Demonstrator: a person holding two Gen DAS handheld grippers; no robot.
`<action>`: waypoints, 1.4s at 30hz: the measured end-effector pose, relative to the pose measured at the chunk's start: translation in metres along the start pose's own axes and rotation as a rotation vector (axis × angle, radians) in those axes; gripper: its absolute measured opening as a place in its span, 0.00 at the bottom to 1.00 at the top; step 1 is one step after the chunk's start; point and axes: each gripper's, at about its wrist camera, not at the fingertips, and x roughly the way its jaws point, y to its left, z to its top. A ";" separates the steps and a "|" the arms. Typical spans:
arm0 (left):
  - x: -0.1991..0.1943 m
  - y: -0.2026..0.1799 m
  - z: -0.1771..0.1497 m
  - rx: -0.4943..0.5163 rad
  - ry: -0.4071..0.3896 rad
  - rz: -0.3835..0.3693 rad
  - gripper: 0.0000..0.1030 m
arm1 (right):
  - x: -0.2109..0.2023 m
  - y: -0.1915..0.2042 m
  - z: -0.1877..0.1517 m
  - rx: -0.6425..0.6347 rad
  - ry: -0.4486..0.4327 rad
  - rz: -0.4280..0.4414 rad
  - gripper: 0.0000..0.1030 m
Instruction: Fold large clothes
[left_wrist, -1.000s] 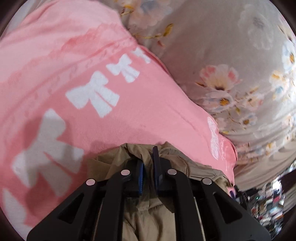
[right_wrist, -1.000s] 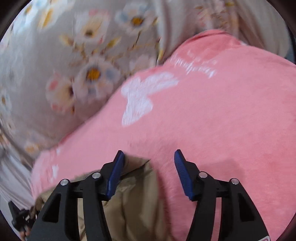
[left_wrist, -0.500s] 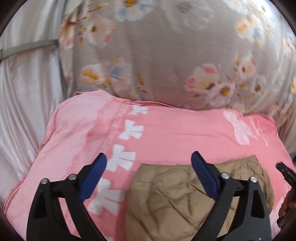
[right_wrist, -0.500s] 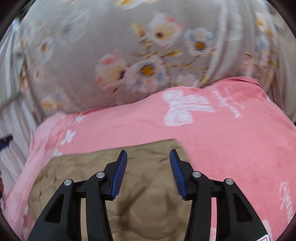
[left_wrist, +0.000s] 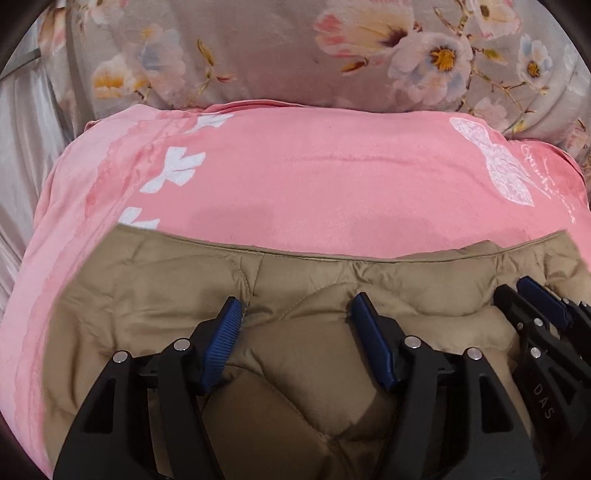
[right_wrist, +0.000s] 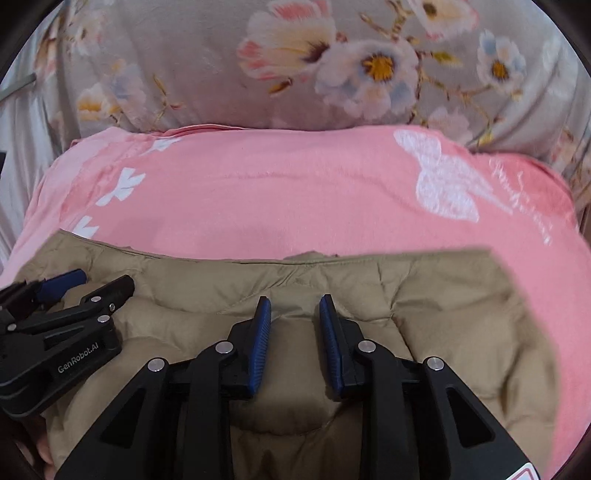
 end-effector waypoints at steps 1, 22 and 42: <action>0.001 -0.001 -0.003 -0.003 -0.007 0.006 0.60 | 0.001 0.002 -0.002 -0.002 -0.005 -0.005 0.24; 0.016 -0.012 -0.013 0.006 -0.046 0.068 0.61 | 0.013 0.011 -0.008 -0.031 -0.016 -0.040 0.25; 0.022 -0.010 -0.012 0.007 -0.037 0.074 0.62 | 0.015 0.003 -0.008 -0.027 -0.028 -0.034 0.25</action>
